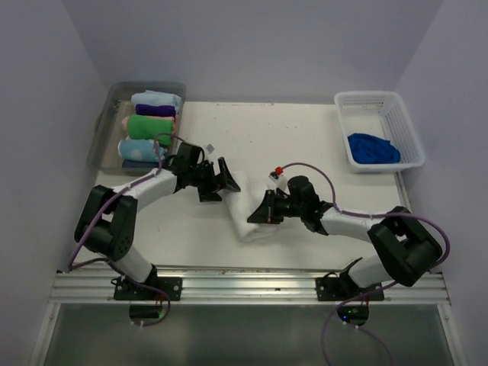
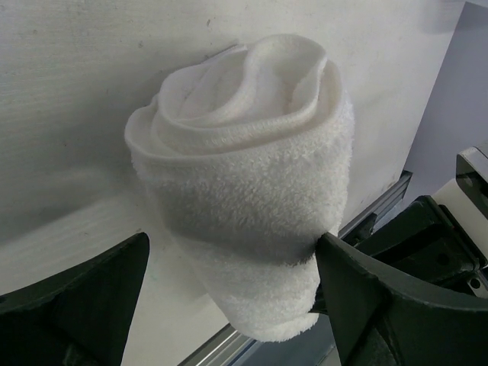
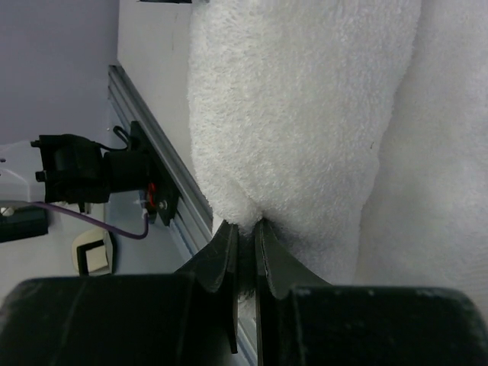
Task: Roll the towels
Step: Roll the towel
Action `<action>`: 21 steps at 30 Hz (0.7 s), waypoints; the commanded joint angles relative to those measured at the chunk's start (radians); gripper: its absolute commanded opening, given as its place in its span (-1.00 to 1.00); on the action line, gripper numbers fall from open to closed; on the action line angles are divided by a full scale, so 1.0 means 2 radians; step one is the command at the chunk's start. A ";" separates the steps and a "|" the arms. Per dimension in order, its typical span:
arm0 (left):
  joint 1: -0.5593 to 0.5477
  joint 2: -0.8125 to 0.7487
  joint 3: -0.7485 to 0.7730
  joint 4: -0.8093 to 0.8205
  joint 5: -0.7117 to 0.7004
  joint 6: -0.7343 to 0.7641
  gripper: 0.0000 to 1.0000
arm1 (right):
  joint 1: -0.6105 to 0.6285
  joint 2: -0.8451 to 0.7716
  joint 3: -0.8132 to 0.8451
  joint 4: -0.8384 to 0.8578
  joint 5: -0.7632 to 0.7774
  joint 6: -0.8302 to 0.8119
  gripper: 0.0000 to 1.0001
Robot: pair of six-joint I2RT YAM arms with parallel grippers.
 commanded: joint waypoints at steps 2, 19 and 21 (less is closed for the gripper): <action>-0.012 0.025 0.014 0.047 0.018 -0.013 0.84 | -0.004 0.022 -0.011 0.049 -0.066 0.030 -1.00; -0.026 0.005 0.023 -0.001 -0.038 -0.050 -0.90 | 0.011 -0.079 0.141 -0.309 0.135 -0.144 0.28; -0.027 -0.010 0.025 -0.036 -0.061 -0.050 -0.93 | 0.044 -0.086 0.175 -0.385 0.237 -0.172 0.40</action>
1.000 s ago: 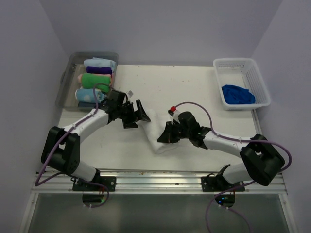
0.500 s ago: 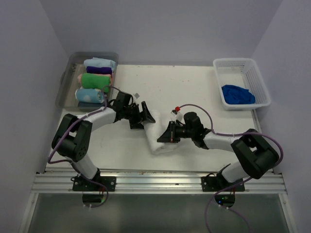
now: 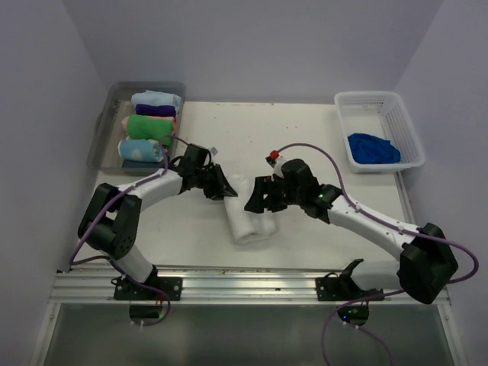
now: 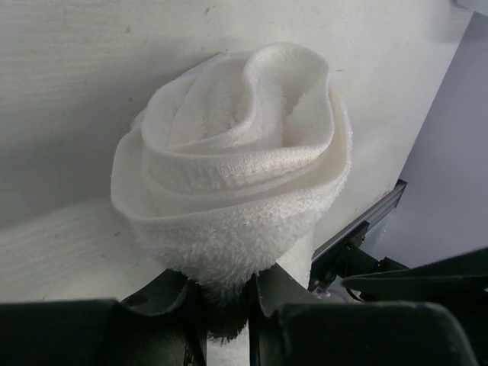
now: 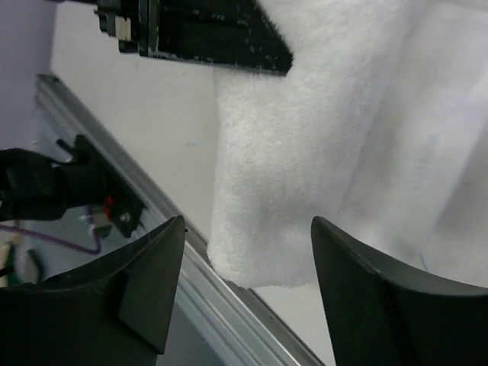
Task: Roll the towels
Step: Roll the towel
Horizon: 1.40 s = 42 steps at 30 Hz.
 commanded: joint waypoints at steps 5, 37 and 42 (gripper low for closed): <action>-0.008 -0.059 0.019 -0.113 -0.081 -0.007 -0.98 | 0.170 0.015 0.158 -0.250 0.346 -0.106 0.52; -0.020 -0.108 0.037 -0.166 -0.127 -0.024 0.55 | 0.219 0.085 0.090 -0.078 0.332 -0.063 -0.91; -0.012 -0.121 0.033 -0.159 -0.120 -0.015 0.61 | 0.158 0.030 0.027 -0.001 0.183 -0.030 -0.92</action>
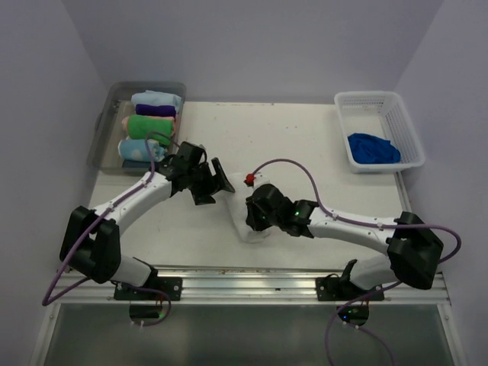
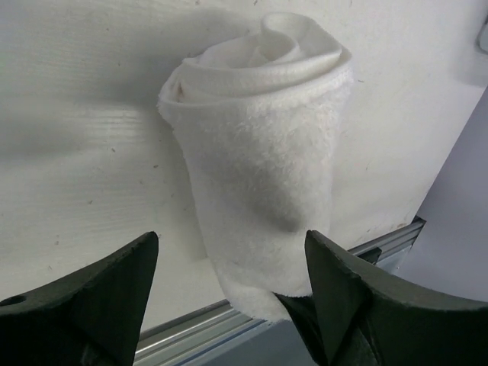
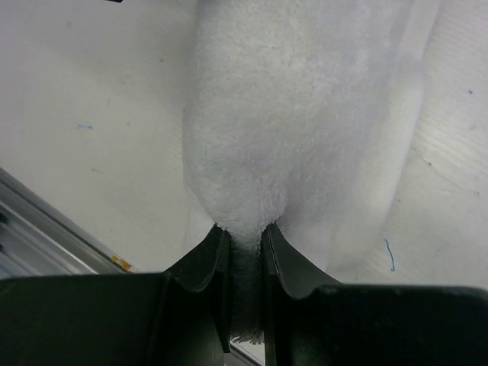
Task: Roll the towels
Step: Roll the towel
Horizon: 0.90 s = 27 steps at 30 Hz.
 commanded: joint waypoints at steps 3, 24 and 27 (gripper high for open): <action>0.007 -0.013 -0.006 0.021 0.028 0.015 0.67 | -0.053 -0.025 -0.051 0.125 -0.172 0.056 -0.93; -0.016 0.089 -0.040 0.155 0.109 0.009 0.61 | -0.134 0.012 -0.159 0.320 -0.303 0.173 -0.94; -0.020 0.095 -0.037 0.155 0.107 0.008 0.41 | -0.135 0.014 -0.151 0.308 -0.302 0.166 -0.86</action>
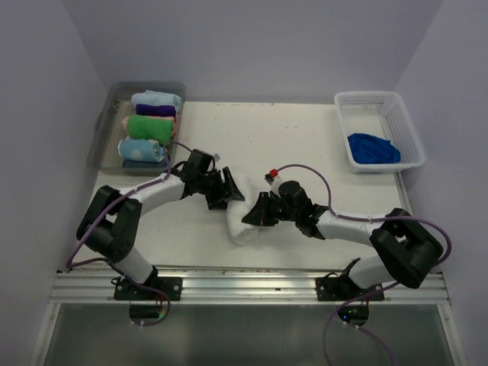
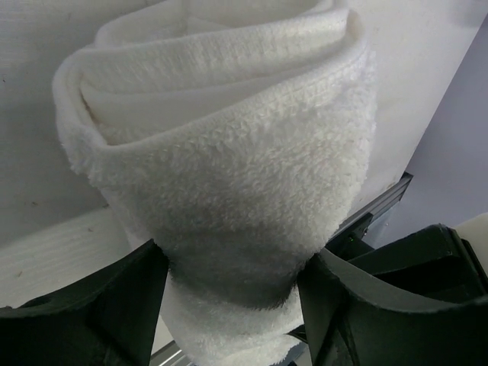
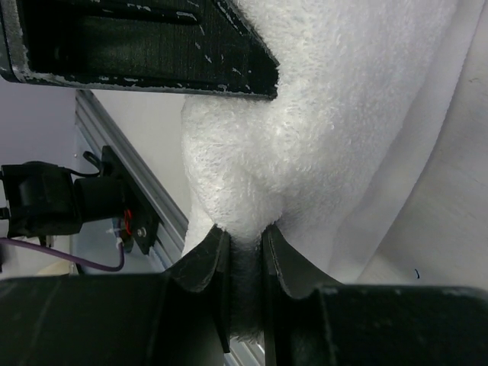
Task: Roll the towels
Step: Roll the towel
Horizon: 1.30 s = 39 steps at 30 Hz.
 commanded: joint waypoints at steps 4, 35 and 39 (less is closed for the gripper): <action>-0.012 0.010 0.015 0.000 -0.005 0.006 0.14 | 0.010 -0.025 0.047 -0.122 0.029 -0.042 -0.12; -0.012 0.012 0.053 -0.078 -0.044 0.011 0.78 | 0.221 0.080 0.275 -0.425 0.423 -0.129 -0.23; -0.013 -0.001 0.043 -0.077 -0.043 0.013 0.89 | 0.172 0.019 0.190 -0.330 0.323 -0.139 -0.26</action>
